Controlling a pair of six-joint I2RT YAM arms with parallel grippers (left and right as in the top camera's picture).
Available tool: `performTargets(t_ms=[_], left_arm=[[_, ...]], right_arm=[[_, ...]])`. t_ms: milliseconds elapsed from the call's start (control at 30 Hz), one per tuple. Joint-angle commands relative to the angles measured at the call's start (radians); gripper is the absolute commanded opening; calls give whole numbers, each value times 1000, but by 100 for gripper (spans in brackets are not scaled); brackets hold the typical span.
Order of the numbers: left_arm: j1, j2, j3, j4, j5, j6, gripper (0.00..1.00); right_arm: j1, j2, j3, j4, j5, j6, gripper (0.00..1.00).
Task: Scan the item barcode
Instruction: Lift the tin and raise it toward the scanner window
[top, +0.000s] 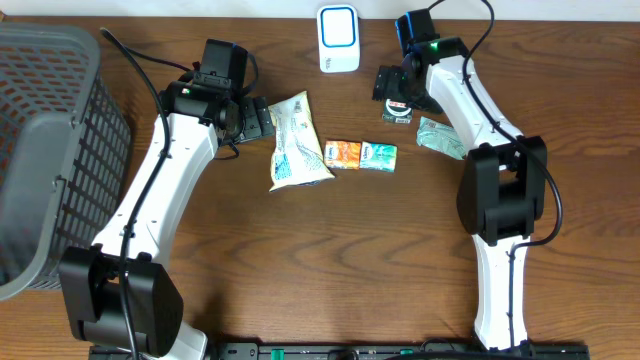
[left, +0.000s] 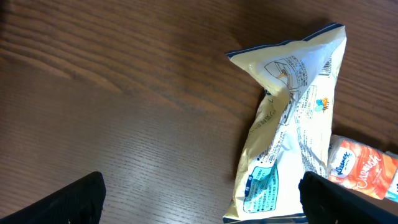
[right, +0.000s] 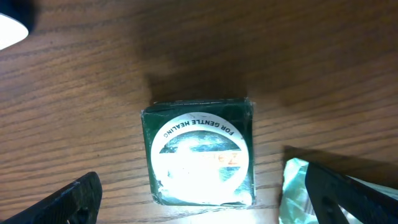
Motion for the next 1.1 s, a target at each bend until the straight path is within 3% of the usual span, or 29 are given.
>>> performTargets(t_ms=[0,200,433,767,967,1067], left_arm=[[3,0,-1,-3,-2,-2,98],[3,0,-1,-3,-2,-2,98],[3,0,-1,-3,-2,-2,98],[3,0,-1,-3,-2,-2,98],[3,0,-1,-3,-2,-2,98],[3,0,-1,-3,-2,-2,98]], right_arm=[[1,50,-14,3,-14,34,99],[3,87,-15,24,-7,-125,99],[3,93,-42,43,-7,-125,94],[3,92,-77,72,-85,-125,72],[2,92,-66,61,-135,-125,64],[2,89,-39,38,-135,-125,54]])
